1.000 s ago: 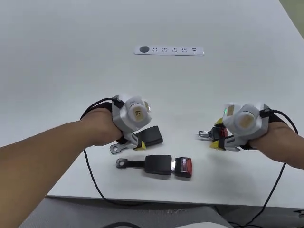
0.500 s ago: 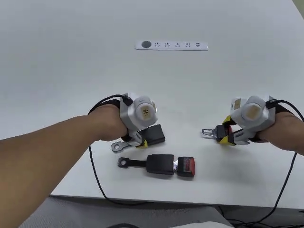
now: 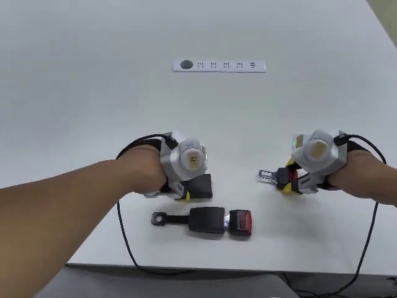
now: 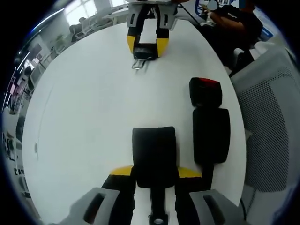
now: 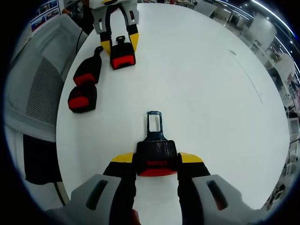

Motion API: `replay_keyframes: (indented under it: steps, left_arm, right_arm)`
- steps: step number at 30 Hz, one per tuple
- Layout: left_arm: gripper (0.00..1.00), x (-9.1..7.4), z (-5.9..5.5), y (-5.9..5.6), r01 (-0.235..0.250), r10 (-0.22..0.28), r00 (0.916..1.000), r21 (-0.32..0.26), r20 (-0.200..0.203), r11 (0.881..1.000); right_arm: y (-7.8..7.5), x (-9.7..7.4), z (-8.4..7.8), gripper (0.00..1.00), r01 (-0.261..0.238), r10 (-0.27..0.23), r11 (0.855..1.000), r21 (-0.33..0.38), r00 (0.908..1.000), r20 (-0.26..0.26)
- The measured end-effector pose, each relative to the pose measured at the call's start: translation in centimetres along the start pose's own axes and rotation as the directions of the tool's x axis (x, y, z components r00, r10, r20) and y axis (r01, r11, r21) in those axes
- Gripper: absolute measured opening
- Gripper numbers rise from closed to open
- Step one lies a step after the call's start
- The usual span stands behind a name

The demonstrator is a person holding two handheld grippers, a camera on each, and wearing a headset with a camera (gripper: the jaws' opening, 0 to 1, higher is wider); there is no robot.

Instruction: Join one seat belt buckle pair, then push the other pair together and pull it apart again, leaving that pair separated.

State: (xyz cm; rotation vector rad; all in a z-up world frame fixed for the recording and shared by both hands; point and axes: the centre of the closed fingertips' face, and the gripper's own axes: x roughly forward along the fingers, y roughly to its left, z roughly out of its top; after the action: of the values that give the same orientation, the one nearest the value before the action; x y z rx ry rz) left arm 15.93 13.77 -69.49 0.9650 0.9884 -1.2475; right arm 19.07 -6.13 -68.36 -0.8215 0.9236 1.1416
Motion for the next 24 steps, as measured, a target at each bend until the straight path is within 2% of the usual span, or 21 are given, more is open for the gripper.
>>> replay_keyframes:
  steps: [1,2,6,8,13,18,24]
  left_arm:
    - [0.32,0.0,-0.1,0.0,0.002,-0.002,1.0,0.003,-0.003,1.0]
    - [0.32,0.0,-0.1,0.0,0.004,-0.004,1.0,0.004,-0.005,1.0]
    - [0.32,-0.1,-0.1,0.1,0.02,-0.019,0.9997,0.03,-0.016,0.999]
    - [0.32,-0.2,-0.1,0.0,0.021,-0.02,0.9996,0.04,-0.022,0.999]
    - [0.32,-0.6,0.1,0.0,0.034,-0.031,0.9985,0.076,-0.046,0.997]
    - [0.32,-0.3,-0.1,0.2,0.042,-0.038,0.9982,0.085,-0.047,0.996]
    - [0.32,-0.3,-0.1,0.3,0.044,-0.04,0.9981,0.083,-0.046,0.996]
  right_arm:
    - [0.0,0.0,0.0,0.33,0.0,0.0,1.0,0.001,1.0,0.0]
    - [-0.4,0.7,-0.4,0.33,0.0,0.0,1.0,0.002,1.0,-0.001]
    - [-0.3,0.4,-0.3,0.33,-0.001,0.001,1.0,0.001,1.0,0.002]
    - [-0.2,1.2,-0.6,0.33,0.001,-0.001,1.0,-0.005,1.0,0.006]
    - [0.8,1.0,1.1,0.33,-0.009,0.01,1.0,-0.029,0.9997,0.021]
    - [1.4,2.3,2.9,0.33,-0.014,0.016,0.999,-0.037,0.9984,0.054]
    - [3.0,3.2,5.6,0.33,-0.036,0.041,0.997,-0.063,0.9952,0.089]
